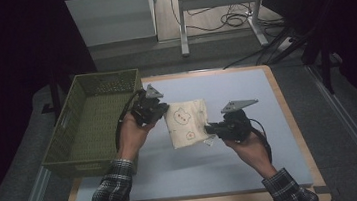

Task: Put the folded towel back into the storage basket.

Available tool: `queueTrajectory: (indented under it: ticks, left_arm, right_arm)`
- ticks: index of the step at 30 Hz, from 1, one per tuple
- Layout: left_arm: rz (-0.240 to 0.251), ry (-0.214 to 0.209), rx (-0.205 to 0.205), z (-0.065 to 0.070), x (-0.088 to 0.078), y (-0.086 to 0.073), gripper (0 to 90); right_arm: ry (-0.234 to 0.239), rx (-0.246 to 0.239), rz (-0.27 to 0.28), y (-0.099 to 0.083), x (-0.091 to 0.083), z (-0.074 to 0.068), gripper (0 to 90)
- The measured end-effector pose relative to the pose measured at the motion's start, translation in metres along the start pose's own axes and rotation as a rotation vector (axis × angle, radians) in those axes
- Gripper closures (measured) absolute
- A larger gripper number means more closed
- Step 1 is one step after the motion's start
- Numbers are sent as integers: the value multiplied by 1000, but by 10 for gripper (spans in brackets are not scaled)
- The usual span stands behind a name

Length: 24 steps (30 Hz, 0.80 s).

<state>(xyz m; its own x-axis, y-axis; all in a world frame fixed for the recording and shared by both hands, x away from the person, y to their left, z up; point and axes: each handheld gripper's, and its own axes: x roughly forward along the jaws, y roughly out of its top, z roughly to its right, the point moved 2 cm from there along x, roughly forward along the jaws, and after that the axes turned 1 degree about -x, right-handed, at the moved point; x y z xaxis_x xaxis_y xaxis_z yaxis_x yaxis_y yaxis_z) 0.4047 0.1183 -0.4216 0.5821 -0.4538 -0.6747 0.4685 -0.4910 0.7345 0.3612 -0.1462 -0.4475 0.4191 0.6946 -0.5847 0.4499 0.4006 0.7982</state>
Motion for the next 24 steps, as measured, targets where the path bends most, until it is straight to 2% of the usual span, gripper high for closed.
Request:
queueTrajectory:
  ticks: [4,19,24]
  left_arm:
    - [3,7,-26,-12,-4,-3,846]
    - [11,80,-42,-40,-25,-10,848]
    - [27,93,-63,-49,-31,-14,849]
  right_arm:
    - [1,-14,-7,9,8,-3,825]
    - [27,-25,-4,38,29,-11,826]
    - [42,-24,3,47,34,-15,825]
